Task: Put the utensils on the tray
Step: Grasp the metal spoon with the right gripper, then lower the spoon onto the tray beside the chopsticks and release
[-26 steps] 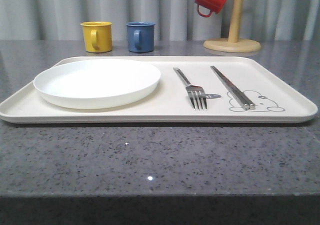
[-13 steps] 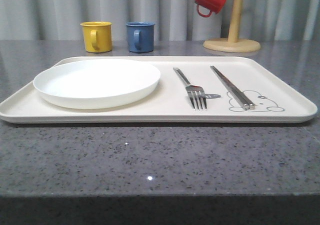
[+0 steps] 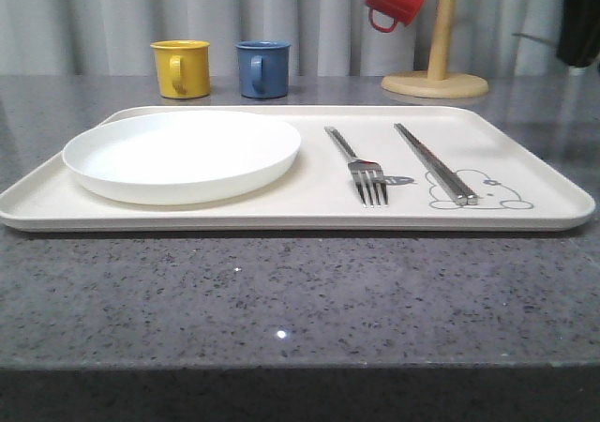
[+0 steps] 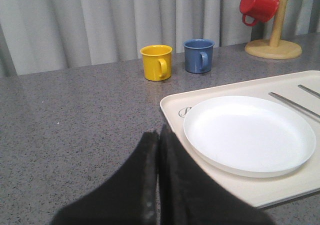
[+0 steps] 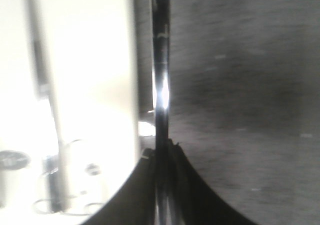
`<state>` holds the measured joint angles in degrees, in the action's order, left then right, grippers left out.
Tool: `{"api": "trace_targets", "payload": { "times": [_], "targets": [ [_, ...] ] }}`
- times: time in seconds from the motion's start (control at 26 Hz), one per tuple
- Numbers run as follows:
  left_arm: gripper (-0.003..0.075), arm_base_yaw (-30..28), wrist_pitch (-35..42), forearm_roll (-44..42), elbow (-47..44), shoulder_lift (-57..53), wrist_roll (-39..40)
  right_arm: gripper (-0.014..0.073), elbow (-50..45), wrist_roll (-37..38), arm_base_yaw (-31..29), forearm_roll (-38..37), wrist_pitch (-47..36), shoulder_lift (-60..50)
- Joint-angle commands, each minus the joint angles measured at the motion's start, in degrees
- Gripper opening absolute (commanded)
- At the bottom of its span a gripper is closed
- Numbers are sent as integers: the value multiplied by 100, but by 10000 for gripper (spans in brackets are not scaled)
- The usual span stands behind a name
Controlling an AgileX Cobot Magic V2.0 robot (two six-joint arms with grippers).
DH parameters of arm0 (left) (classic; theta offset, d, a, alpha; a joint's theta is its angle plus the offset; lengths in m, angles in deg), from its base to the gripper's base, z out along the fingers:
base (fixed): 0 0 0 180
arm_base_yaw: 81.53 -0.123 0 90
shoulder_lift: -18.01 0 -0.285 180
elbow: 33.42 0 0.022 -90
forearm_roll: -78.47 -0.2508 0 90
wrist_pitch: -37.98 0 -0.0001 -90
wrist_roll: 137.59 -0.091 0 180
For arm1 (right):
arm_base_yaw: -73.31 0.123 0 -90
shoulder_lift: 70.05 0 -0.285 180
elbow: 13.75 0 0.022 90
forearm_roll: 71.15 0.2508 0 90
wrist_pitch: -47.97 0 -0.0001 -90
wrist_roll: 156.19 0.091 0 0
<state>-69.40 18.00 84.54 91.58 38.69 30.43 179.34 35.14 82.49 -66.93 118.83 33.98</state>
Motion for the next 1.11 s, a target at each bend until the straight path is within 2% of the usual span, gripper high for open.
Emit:
{"api": "trace_targets", "payload": {
  "times": [0.0, 0.27, 0.58, 0.65, 0.88, 1.08],
  "targets": [
    [-18, -4, 474, 76, 160, 57, 49, -14, 188, 175, 288, 110, 251, -36],
    [-18, -4, 474, 76, 160, 57, 49, -14, 188, 404, 339, 361, -234, 445],
    [-18, -4, 474, 76, 160, 57, 49, 1, 183, 514, 339, 297, -293, 787],
    [-18, -4, 474, 76, 160, 57, 49, 50, 183, 514, 339, 291, -293, 808],
    [-18, -4, 474, 76, 160, 57, 49, 331, 183, 509, 339, 274, -384, 629],
    [-18, -4, 474, 76, 160, 57, 49, 339, 203, 441, 339, 241, -588, 41]
  ]
}}
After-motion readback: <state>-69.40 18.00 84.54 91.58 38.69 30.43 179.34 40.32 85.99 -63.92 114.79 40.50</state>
